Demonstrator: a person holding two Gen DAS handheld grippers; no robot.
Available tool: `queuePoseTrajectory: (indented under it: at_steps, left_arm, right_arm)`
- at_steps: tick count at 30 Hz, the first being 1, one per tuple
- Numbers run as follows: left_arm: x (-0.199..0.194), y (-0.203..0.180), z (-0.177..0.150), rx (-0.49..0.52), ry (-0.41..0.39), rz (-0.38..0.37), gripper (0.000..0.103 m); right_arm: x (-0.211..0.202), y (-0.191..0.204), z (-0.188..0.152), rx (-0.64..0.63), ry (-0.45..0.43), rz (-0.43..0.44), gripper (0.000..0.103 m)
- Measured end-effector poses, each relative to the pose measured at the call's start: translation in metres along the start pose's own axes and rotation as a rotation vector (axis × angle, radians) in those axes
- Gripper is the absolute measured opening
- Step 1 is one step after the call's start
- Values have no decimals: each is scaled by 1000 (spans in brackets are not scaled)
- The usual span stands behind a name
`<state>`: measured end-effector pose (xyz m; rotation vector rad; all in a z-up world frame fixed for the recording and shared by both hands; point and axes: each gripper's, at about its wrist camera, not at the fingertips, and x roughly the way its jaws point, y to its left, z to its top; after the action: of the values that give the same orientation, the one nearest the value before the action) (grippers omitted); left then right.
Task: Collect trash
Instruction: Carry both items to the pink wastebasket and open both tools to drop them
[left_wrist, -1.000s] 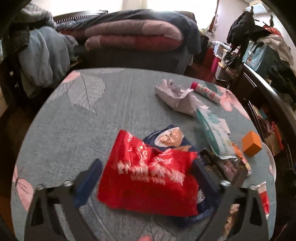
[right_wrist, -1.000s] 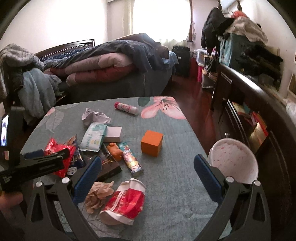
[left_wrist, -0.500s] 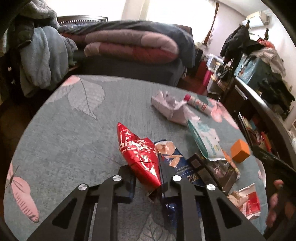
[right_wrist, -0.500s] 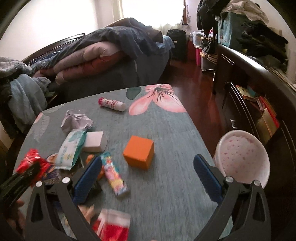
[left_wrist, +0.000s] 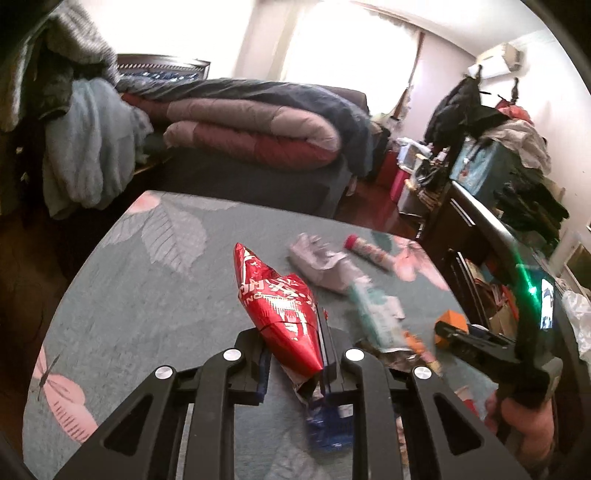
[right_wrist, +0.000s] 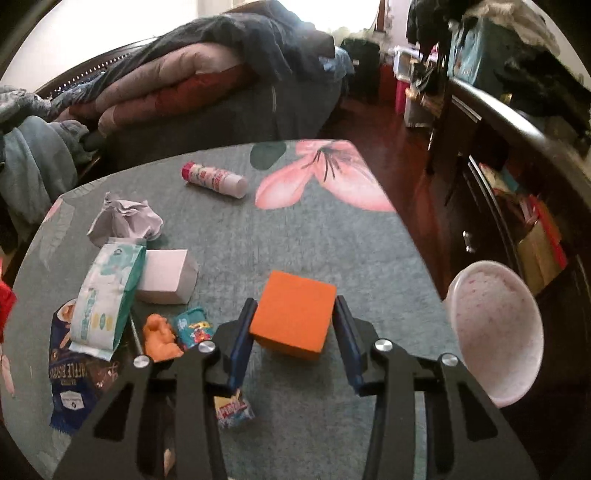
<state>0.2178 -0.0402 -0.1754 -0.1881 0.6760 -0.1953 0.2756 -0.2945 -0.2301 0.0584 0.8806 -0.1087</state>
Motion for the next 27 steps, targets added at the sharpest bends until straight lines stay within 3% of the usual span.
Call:
queuePoseTrajectory:
  at_steps: [8,17,23,27]
  left_arm:
    - [-17,-37,7,67,-43,-24,21]
    - [-25,-95,9,157,-58,-83,22]
    - [-17,-153,9,247,-43,-182,22]
    - [-1,-206,8,322,-15,-294,22]
  right_arm:
    - [-47,-34,-10,57,-67,20,42]
    - [-93,-99,-34,157,-136,2,42]
    - [-110,-145,-49,225,-167,-33,42]
    - [-109,-184,-59,284,-174,-85,42]
